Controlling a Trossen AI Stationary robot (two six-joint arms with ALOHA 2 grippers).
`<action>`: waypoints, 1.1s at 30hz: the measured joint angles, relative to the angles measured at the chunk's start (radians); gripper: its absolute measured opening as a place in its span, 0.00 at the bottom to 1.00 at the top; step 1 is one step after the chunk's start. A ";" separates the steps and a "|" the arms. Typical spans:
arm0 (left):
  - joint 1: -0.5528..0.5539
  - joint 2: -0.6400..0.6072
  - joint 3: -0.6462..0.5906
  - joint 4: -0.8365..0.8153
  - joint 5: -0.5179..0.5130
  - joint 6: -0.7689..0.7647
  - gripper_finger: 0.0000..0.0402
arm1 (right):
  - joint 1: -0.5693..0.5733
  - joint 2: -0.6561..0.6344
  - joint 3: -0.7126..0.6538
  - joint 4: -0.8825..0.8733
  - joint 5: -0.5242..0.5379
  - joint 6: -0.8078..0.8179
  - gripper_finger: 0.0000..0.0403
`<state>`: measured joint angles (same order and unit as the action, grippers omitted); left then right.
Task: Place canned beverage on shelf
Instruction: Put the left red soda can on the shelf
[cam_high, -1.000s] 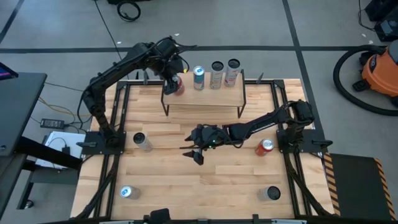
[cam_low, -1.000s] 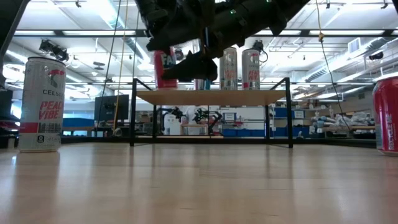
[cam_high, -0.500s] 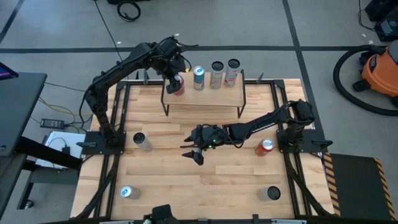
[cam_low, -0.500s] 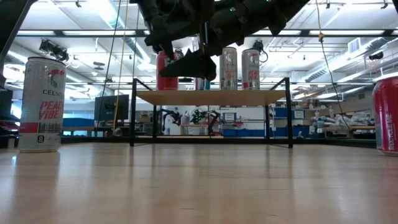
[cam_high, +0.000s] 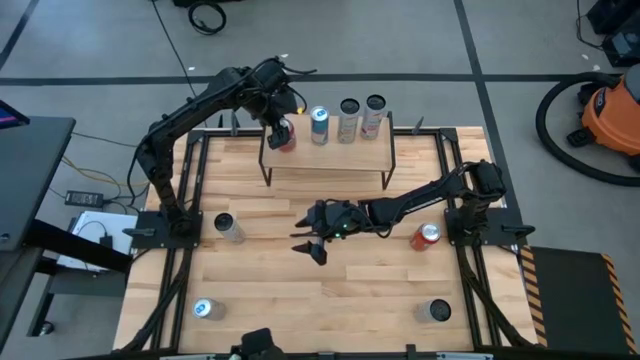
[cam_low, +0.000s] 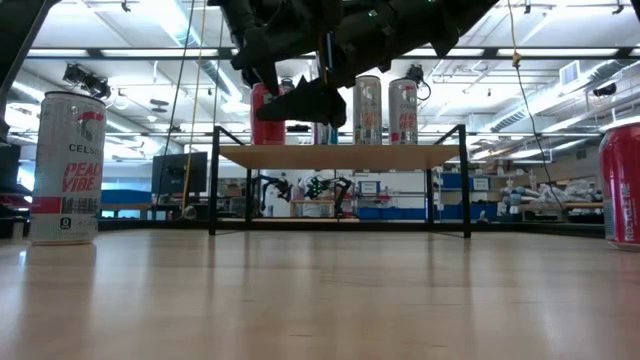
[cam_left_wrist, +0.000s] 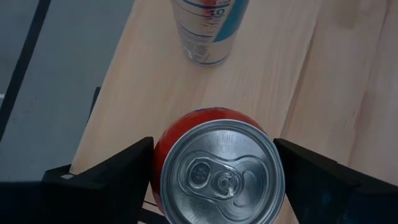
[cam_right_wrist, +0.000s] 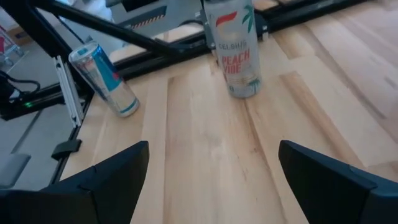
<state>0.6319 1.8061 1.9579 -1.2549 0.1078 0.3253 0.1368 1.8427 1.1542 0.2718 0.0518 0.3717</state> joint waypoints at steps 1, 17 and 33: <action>0.000 0.000 0.000 -0.001 0.001 -0.001 0.79 | -0.003 0.000 0.000 0.013 0.002 -0.006 0.91; 0.000 0.000 0.000 -0.002 0.002 0.001 0.79 | -0.029 -0.001 0.000 0.094 -0.001 -0.034 0.91; 0.000 0.000 -0.002 0.008 0.003 0.000 0.79 | -0.029 -0.001 0.000 0.101 -0.001 -0.034 0.91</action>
<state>0.6319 1.8061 1.9564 -1.2469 0.1104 0.3256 0.1078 1.8416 1.1542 0.3729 0.0513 0.3374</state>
